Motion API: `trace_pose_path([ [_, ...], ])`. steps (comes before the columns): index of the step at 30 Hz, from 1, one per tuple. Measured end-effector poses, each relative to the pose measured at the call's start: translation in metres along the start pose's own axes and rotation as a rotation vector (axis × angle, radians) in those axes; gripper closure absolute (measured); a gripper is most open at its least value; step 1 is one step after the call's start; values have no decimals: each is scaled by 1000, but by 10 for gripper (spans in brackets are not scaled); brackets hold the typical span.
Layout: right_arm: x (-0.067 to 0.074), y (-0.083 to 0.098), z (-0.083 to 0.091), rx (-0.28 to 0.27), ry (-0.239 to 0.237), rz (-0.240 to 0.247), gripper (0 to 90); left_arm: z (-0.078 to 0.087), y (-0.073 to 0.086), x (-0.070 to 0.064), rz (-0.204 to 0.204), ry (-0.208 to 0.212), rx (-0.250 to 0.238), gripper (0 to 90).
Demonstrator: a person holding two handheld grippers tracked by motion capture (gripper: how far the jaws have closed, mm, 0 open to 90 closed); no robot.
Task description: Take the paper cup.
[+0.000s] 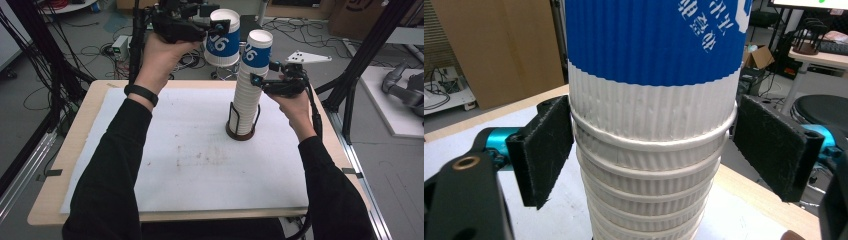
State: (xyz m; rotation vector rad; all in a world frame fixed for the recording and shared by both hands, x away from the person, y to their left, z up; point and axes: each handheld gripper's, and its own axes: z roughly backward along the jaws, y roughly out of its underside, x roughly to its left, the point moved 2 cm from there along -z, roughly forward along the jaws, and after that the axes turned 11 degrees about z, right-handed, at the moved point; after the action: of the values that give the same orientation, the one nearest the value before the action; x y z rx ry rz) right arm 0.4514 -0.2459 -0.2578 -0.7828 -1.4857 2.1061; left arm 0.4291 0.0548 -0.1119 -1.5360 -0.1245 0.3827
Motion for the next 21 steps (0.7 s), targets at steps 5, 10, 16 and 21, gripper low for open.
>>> trace_pose_path([
  [5, 0, 0, 0, 3, 3, 1, 172, 10, 11, -5, -4, 0, 19, 315],
  [10, 0, 0, 0, 4, 4, 3, 172, 20, 22, -10, -5, -3, 22, 315],
  [16, 1, 0, 0, 6, 7, 3, 173, 33, 41, -12, 4, -3, 26, 315],
  [21, 1, 0, 0, 7, 7, 1, 173, 41, 57, -12, 6, -10, 35, 315],
])
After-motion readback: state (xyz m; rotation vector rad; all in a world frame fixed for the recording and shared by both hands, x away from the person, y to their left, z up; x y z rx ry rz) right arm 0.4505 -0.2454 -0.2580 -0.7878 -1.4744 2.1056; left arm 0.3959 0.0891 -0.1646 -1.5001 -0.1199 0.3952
